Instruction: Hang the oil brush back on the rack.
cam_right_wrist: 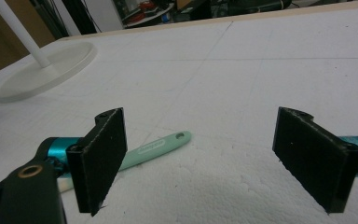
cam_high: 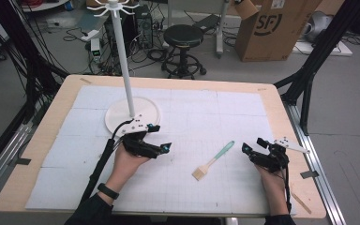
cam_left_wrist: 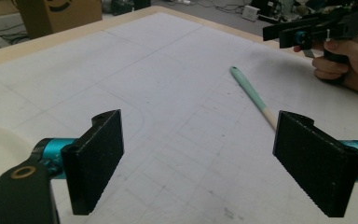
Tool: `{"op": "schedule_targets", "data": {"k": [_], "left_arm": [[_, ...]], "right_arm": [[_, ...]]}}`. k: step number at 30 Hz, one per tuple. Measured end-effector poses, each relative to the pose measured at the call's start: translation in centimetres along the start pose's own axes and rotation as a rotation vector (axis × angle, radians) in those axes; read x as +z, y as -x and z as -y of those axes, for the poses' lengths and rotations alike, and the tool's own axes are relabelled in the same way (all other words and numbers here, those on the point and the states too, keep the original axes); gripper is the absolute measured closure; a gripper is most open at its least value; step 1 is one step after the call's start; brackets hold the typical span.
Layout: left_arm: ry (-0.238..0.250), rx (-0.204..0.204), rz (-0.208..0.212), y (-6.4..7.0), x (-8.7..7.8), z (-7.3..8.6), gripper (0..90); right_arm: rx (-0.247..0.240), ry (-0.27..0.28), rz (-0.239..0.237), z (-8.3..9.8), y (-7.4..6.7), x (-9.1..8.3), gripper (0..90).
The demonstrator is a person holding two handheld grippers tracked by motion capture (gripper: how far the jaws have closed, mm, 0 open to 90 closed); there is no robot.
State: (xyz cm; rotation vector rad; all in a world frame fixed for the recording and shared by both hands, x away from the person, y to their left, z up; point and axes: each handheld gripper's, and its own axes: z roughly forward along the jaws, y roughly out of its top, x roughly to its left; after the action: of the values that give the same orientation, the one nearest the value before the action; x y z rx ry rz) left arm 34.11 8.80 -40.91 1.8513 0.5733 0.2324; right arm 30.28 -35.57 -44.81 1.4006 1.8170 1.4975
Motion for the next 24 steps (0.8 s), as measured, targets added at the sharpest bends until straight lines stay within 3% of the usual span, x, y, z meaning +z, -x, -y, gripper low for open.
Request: {"op": "schedule_targets", "data": {"k": [14, 24], "left_arm": [[-0.055, -0.006, 0.071, 3.2, 5.4, -0.6, 20.5], [-0.109, -0.01, 0.073, 5.6, 9.0, -0.6, 26.6]], "right_arm": [[0.003, -0.001, 0.002, 0.0, 0.0, 0.0, 16.8], [0.008, 0.0, 0.002, 0.0, 0.0, 0.0, 16.8]]}}
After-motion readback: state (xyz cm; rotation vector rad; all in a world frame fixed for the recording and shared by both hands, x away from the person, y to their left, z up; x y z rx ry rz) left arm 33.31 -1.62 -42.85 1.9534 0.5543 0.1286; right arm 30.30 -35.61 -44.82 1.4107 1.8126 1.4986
